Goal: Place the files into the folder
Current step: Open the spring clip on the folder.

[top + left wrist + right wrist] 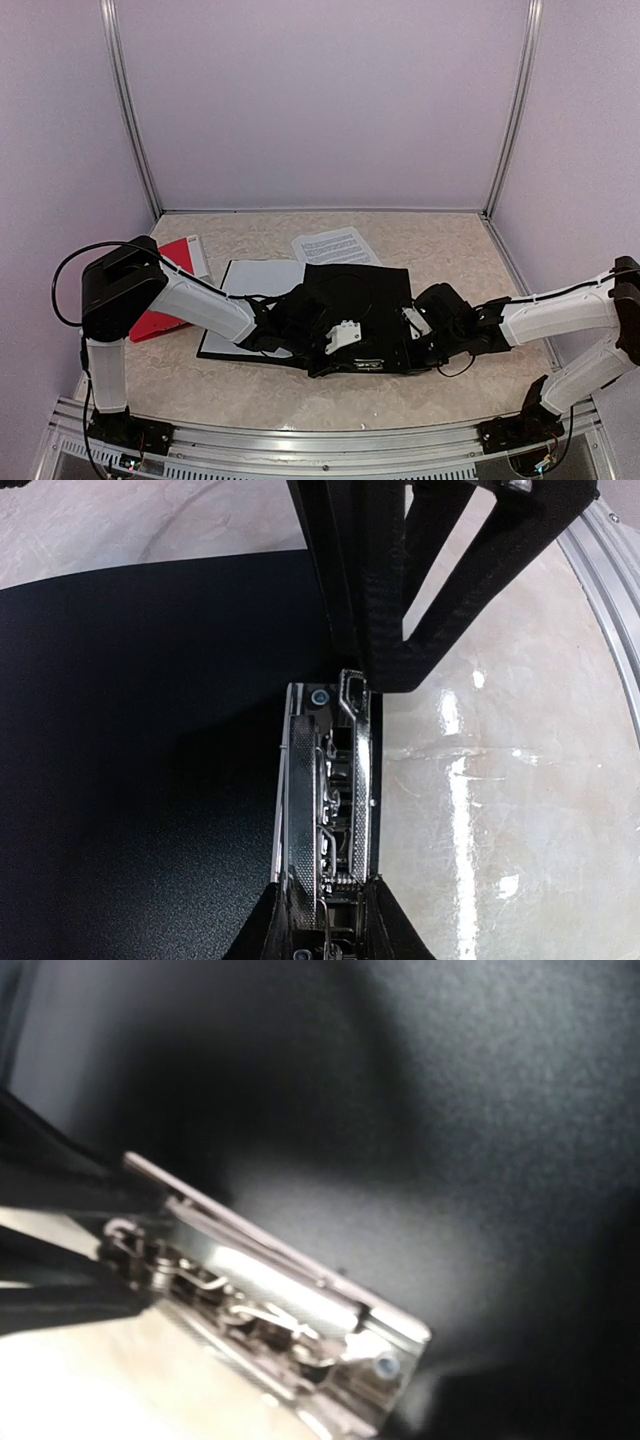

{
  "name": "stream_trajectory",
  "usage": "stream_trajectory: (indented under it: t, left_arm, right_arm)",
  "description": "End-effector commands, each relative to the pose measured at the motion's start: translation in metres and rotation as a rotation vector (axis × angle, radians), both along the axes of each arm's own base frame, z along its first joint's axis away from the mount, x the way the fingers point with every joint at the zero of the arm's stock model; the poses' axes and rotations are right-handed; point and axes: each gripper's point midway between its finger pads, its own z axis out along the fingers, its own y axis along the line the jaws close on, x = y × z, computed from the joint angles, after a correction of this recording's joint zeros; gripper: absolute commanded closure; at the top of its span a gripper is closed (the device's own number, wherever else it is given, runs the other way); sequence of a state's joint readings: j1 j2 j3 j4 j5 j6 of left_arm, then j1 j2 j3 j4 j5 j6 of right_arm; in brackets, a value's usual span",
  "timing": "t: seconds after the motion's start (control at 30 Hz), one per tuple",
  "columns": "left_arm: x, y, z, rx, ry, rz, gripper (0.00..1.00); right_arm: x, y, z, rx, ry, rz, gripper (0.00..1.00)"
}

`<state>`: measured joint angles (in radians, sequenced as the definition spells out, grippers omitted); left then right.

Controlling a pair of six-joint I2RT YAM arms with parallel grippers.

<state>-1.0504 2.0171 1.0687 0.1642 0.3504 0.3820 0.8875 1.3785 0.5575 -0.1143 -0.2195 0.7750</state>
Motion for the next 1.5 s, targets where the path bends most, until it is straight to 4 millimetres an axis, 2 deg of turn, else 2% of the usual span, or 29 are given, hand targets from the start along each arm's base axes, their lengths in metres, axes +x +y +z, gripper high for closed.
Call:
stream_trajectory:
  t: [0.0, 0.23, 0.87, 1.13, 1.23, 1.47]
  left_arm:
    - [-0.004, 0.019, -0.03, 0.111, 0.046, 0.036, 0.77]
    - [-0.004, 0.02, -0.031, 0.116, 0.045, 0.039, 0.77]
    - [-0.005, 0.022, -0.035, 0.131, 0.055, 0.035, 0.77]
    - [-0.009, 0.023, -0.038, 0.138, 0.058, 0.018, 0.78]
    - [-0.014, 0.023, -0.04, 0.136, 0.047, -0.013, 0.78]
    - [-0.029, 0.025, -0.041, 0.115, 0.043, -0.086, 0.78]
  right_arm:
    - [-0.007, -0.006, -0.016, -0.044, 0.018, 0.013, 0.78]
    - [-0.006, -0.004, -0.015, -0.037, 0.015, 0.02, 0.86]
    - [0.002, 0.006, -0.017, -0.022, 0.0, 0.028, 0.91]
    - [0.006, 0.003, -0.016, -0.032, -0.008, 0.017, 0.97]
    - [0.007, -0.001, -0.02, -0.051, -0.001, 0.01, 1.0]
    - [0.004, -0.013, -0.038, -0.1, 0.044, -0.026, 1.0]
